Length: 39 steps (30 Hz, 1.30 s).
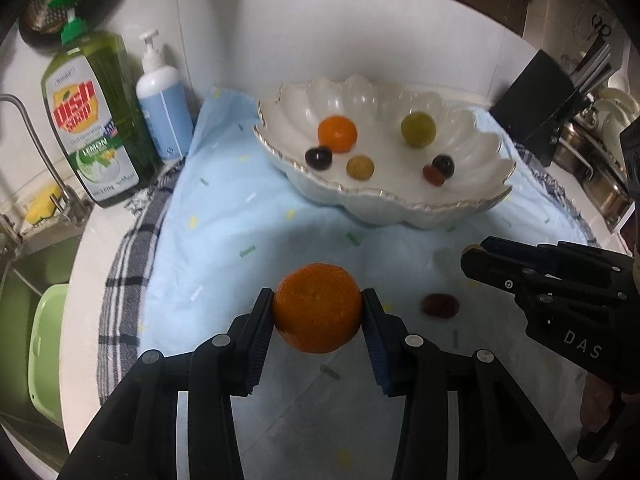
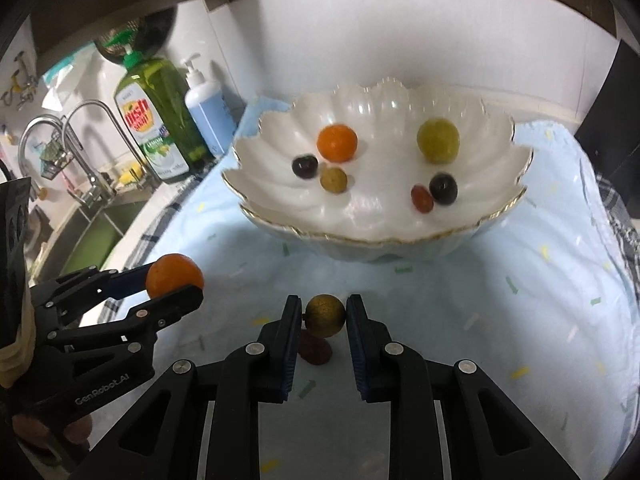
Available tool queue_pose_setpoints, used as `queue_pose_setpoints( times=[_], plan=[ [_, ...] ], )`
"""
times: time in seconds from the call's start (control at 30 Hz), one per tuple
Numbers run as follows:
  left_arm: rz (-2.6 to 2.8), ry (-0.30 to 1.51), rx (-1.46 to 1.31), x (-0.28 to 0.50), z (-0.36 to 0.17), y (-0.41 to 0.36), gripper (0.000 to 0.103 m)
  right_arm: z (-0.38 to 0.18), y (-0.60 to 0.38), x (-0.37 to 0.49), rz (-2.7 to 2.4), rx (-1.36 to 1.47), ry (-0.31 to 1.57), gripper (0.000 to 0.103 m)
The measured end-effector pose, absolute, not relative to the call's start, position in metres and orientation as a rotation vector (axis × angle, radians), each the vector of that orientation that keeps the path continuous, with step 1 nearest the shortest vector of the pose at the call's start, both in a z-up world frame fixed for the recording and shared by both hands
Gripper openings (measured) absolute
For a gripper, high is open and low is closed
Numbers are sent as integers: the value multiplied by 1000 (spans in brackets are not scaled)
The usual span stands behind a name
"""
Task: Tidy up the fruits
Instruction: 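Carry the mandarin and small yellow fruit with both tools over the bowl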
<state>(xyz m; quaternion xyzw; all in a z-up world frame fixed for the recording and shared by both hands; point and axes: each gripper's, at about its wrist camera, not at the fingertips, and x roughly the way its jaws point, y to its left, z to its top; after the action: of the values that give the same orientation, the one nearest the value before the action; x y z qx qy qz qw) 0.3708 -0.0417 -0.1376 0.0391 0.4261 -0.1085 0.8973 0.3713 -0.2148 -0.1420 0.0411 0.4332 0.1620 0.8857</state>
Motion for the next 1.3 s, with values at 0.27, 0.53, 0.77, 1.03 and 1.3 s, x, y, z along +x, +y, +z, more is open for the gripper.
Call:
queue_pose_setpoints(
  times=[0.27,0.53,0.77,1.03,1.3],
  plan=[
    [-242,800,86,367,-113,-47,43,-113,-218,368,334,85,809,24],
    [-257,718,114,374,-93,-57,43,-88,-231,374,293,81,711,24],
    [-300,693,104,393,-82,-70,43,-76,-245,389,247,65,655,24],
    [-322,667,144,422,-76,-96,43,-78,-261,414,217,55,660,24],
    [-345,685,174,457,-81,-120,43,-87,-271,444,181,26,687,24]
  ],
)
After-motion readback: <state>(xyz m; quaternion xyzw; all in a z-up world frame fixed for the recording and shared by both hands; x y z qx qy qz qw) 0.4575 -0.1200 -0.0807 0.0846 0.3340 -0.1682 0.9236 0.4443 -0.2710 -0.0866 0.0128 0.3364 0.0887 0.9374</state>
